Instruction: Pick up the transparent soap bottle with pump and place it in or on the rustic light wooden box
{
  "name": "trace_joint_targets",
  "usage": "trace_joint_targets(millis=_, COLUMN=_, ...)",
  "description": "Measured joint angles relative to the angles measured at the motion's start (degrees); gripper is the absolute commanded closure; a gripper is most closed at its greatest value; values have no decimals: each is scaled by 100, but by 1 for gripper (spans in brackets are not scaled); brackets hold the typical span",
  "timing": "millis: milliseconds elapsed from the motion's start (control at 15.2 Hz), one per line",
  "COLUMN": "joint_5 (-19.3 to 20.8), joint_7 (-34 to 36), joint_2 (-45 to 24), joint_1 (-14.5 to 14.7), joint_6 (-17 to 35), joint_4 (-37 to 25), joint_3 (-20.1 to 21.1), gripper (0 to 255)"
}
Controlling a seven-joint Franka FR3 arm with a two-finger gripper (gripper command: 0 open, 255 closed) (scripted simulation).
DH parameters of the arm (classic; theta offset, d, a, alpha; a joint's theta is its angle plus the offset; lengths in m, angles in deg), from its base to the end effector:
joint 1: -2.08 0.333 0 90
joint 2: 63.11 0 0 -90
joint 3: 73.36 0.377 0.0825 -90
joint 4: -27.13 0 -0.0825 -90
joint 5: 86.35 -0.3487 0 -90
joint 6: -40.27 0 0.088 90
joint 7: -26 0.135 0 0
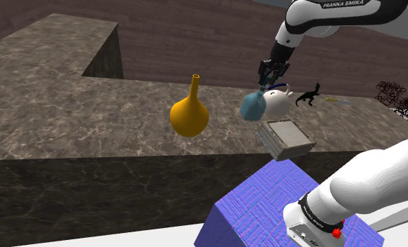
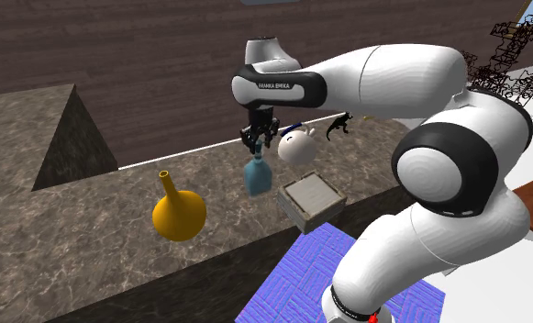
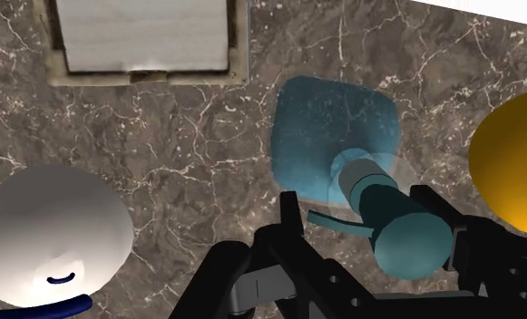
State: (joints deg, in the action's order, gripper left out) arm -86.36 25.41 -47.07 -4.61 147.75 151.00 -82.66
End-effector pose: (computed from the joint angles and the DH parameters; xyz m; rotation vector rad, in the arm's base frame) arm 0.4021 -0.1227 0.5527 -3.0692 0.4050 0.0049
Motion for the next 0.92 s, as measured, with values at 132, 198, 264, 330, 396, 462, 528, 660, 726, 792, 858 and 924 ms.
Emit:
trace_joint_targets(millis=132, joint_5=0, joint_7=20, joint_2=31, joint_1=6, joint_6=-167, joint_4=-137, joint_3=13, gripper=255)
trace_joint_targets(millis=198, joint_5=3, joint_7=26, joint_2=55, joint_1=6, joint_6=-242, joint_4=-188, joint_3=17, gripper=255)
trace_joint_targets(millis=264, joint_5=4, joint_7=25, joint_2=57, joint_1=6, joint_6=-325, joint_4=-270, joint_3=17, gripper=255)
trace_joint_targets(millis=330, joint_5=3, joint_7=33, joint_2=55, joint_1=9, joint_6=-391, joint_4=-337, joint_3=22, gripper=255)
trace_joint_targets(millis=396, joint_5=2, joint_7=37, joint_2=57, joint_1=11, joint_6=-472, joint_4=-415, joint_3=25, gripper=255)
trace_joint_targets(millis=462, joint_5=0, joint_7=45, joint_2=53, joint_1=14, joint_6=-547, joint_4=-494, joint_3=30, gripper=255)
trace_joint_targets(millis=528, joint_5=0, joint_7=44, joint_2=51, joint_1=14, joint_6=-625, joint_4=-574, joint_3=30, gripper=255)
trace_joint_targets(millis=660, joint_5=-1, joint_7=43, joint_2=44, joint_1=14, joint_6=-772, joint_4=-729, joint_3=28, gripper=255)
trace_joint_targets(millis=726, joint_5=-1, joint_7=46, joint_2=46, joint_1=15, joint_6=-851, joint_4=-805, joint_3=30, gripper=255)
trace_joint_targets(millis=792, joint_5=-4, joint_7=51, joint_2=34, joint_1=18, joint_6=-923, joint_4=-889, joint_3=33, gripper=255)
trace_joint_targets(millis=858, joint_5=-5, joint_7=58, joint_2=36, joint_1=20, joint_6=-979, joint_4=-943, joint_3=38, gripper=255)
trace_joint_targets(millis=924, joint_5=8, joint_7=26, joint_2=82, joint_1=5, joint_6=-1052, joint_4=-970, joint_3=18, gripper=255)
